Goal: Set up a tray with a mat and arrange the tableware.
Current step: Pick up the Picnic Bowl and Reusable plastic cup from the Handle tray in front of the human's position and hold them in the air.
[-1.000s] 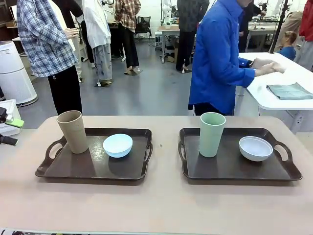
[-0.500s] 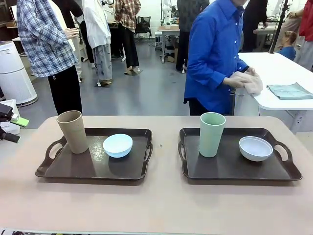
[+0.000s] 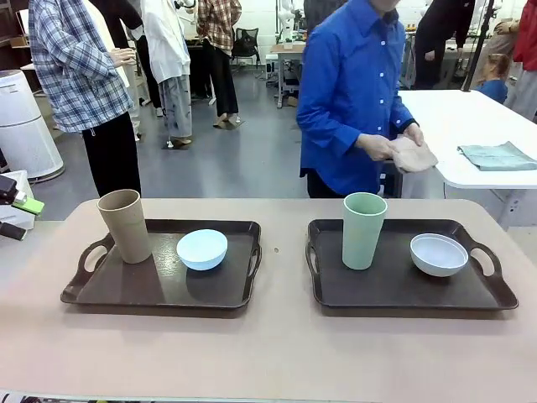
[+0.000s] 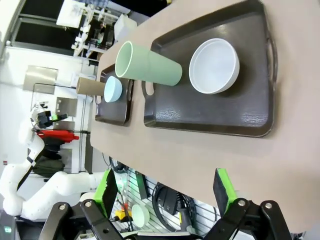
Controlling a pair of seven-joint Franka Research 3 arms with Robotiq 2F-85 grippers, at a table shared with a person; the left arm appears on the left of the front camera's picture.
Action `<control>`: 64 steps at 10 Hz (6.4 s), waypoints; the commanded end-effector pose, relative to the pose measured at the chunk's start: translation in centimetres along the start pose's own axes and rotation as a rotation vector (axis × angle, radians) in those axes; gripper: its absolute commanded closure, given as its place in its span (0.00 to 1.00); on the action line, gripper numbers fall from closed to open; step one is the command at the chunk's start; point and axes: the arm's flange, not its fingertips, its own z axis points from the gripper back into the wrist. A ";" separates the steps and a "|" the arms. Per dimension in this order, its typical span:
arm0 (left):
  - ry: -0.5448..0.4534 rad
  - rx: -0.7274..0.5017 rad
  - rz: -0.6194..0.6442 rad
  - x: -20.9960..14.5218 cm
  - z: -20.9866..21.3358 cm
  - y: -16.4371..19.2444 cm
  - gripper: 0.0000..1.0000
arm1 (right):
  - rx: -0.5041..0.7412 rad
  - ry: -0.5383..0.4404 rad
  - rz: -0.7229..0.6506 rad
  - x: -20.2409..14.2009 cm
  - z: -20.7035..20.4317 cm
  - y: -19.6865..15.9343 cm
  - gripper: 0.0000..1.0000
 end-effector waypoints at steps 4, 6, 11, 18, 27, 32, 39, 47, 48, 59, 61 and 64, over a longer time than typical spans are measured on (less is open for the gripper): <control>0.001 -0.013 -0.003 0.0 -0.2 -0.1 0.00 | 0.009 0.007 0.000 -0.2 0.1 0.0 0.00; 0.001 -0.013 -0.003 0.0 -0.2 -0.1 0.00 | 0.009 0.007 0.000 -0.2 0.1 0.0 0.00; 0.001 -0.013 -0.003 0.0 -0.2 -0.1 0.00 | 0.009 0.007 0.000 -0.2 0.1 0.0 0.00; 0.001 -0.013 -0.003 0.0 -0.2 -0.1 0.00 | 0.009 0.007 0.000 -0.2 0.1 0.0 0.00; 0.001 -0.013 -0.003 0.0 -0.2 -0.1 0.00 | 0.009 0.007 0.000 -0.2 0.1 0.0 0.00; 0.001 -0.013 -0.003 0.0 -0.2 -0.1 0.00 | 0.009 0.007 0.000 -0.2 0.1 0.0 0.00; 0.003 -0.002 -0.002 0.0 -0.1 -0.1 0.00 | 0.002 0.002 -0.002 -0.1 0.0 0.0 0.00; 0.099 0.153 -0.947 8.7 -9.3 -23.6 0.00 | -0.517 0.199 0.077 7.1 -4.5 8.8 0.00; 0.126 0.168 -1.106 9.0 -12.4 -26.3 0.00 | -0.583 0.243 0.064 8.2 -6.9 9.8 0.00; 0.232 -0.031 -1.192 8.4 -23.1 -34.5 0.00 | -0.660 0.307 0.028 9.6 -13.3 9.8 0.00; 0.217 -0.045 -1.181 8.8 -23.2 -35.1 0.00 | -0.675 0.309 0.043 10.9 -14.7 9.9 0.00; 0.220 -0.280 -1.522 11.9 -26.3 -34.9 0.00 | -0.715 0.302 0.048 13.1 -18.3 9.3 0.00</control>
